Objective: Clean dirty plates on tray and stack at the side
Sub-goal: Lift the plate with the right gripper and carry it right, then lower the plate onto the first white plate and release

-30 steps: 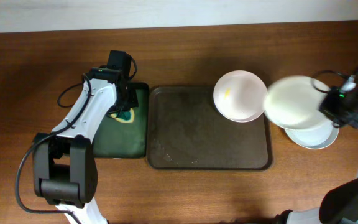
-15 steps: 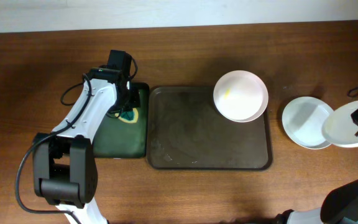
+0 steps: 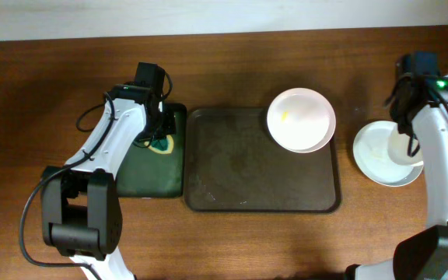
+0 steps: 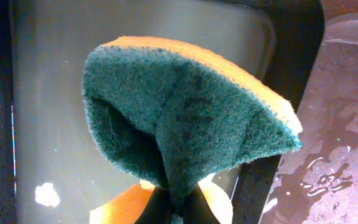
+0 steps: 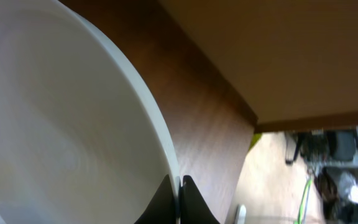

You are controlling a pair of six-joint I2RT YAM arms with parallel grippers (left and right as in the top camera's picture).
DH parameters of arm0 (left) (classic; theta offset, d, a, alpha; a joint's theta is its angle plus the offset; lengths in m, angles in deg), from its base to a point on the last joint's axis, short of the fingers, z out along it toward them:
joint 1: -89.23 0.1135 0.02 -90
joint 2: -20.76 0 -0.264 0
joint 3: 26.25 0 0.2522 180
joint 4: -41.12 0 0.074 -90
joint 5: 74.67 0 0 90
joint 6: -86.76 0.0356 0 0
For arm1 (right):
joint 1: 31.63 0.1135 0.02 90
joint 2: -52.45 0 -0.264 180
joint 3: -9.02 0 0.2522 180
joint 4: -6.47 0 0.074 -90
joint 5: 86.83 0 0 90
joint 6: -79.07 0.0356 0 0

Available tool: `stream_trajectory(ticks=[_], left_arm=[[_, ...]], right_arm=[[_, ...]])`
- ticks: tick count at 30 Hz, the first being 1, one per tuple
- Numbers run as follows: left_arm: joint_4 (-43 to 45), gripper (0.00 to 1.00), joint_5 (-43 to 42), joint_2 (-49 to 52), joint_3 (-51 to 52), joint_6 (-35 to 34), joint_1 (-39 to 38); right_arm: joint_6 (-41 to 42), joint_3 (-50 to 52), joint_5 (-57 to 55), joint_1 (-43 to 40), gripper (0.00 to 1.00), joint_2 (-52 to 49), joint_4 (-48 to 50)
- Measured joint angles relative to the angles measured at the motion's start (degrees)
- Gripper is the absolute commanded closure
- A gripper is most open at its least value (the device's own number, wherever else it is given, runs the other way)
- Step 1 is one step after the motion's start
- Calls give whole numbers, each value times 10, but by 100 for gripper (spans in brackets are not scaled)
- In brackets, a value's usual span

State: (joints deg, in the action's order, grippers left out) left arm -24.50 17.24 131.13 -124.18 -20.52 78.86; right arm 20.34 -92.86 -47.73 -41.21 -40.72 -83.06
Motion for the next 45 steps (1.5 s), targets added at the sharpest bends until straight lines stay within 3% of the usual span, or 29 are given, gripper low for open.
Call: stream_trajectory(ticks=[5,14,21,33,40,45], left_arm=[[0,100,0,0,0,0,0],[-4,100,0,0,0,2,0],[-4,100,0,0,0,2,0],[-4,100,0,0,0,2,0],[-4,100,0,0,0,2,0],[-4,100,0,0,0,2,0]], right_arm=[[-13,0,10,25,96,0,21],[-180,0,321,-17,96,0,25],[-210,0,386,-57,96,0,25],[-205,0,500,-311,96,0,38],[-206,0,579,-373,96,-16,55],[-232,0,647,-388,96,-90,68]])
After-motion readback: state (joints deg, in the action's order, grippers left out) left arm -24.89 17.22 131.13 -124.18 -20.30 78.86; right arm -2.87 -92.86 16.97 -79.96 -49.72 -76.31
